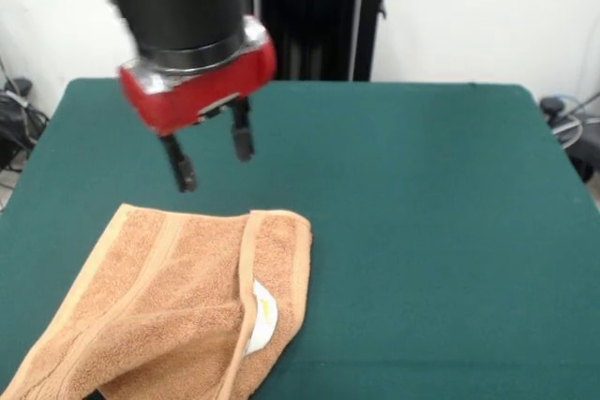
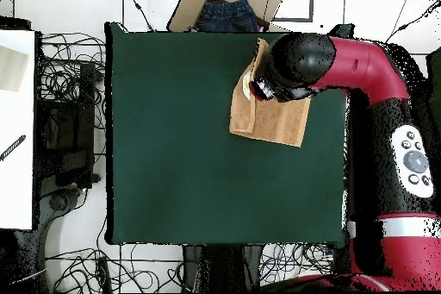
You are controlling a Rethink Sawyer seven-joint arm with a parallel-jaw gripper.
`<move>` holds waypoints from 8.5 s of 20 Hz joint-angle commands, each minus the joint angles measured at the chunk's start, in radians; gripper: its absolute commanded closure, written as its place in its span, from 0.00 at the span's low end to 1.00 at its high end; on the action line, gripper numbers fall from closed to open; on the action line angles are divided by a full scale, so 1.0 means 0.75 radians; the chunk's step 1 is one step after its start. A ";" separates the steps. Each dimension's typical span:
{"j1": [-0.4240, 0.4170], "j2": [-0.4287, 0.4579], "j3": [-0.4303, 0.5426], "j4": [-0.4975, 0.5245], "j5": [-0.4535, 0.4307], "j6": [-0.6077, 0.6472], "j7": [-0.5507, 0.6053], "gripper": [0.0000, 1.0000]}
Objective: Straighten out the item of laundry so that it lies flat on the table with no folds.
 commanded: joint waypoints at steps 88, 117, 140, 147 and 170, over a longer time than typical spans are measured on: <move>0.789 -0.037 -0.938 0.798 0.452 -1.214 0.927 0.00; 0.329 0.177 -0.526 0.516 0.257 -1.048 0.562 0.00; 0.214 0.430 -0.401 0.376 0.226 -0.974 0.528 0.00; 0.197 0.491 -0.372 0.334 0.216 -0.976 0.543 0.00; 0.295 0.366 -0.445 0.456 0.192 -1.064 0.753 1.00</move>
